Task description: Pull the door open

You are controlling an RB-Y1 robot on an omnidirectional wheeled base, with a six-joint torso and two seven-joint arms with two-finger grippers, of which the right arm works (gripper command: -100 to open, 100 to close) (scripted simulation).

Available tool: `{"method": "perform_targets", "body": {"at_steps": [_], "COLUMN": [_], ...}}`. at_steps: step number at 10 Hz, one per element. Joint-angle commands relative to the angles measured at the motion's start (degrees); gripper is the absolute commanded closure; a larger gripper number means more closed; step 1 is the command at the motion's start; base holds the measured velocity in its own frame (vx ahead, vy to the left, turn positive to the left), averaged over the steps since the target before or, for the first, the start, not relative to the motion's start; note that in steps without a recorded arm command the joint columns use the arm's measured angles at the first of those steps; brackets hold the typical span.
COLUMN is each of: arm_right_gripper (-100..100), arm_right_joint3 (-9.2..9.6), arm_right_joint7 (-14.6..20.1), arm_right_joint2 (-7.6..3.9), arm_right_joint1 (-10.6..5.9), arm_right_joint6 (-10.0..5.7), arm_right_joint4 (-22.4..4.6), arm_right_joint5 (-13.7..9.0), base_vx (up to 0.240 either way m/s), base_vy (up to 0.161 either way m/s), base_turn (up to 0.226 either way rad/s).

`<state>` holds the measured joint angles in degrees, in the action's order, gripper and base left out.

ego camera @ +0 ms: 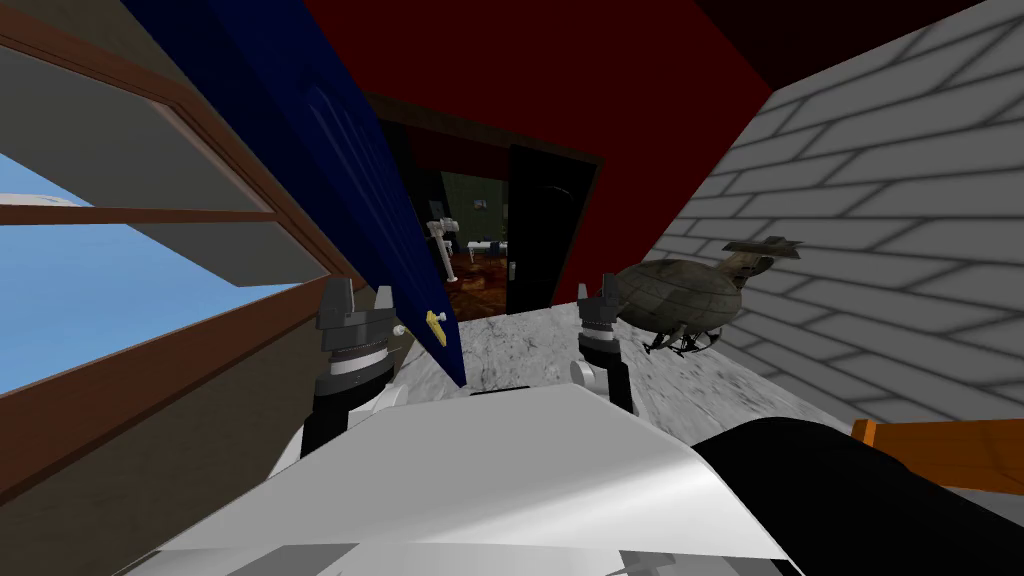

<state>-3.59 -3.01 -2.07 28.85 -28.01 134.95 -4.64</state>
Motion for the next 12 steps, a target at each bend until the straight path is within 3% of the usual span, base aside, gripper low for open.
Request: {"method": "perform_targets", "body": {"at_steps": [1,5,12], "arm_right_gripper": [-100,-100,-100], "arm_right_joint3": [-0.18,-0.53,-1.49], "arm_right_joint7": [-0.21,-0.63,-1.79], "arm_right_joint2": [-0.26,-0.71,-1.62], "arm_right_joint1": [-1.15,-3.41,-9.67], "arm_right_joint6": [-0.07,-0.21,-0.61], "arm_right_joint4": [-1.98,-5.89,-16.69], "arm_right_joint5": [-0.19,-0.57,-1.63], "base_vx": [0.036,0.062,0.074], "base_vy": [-0.006,-0.029,-0.035], "base_turn": [0.038,0.034,0.048]}}
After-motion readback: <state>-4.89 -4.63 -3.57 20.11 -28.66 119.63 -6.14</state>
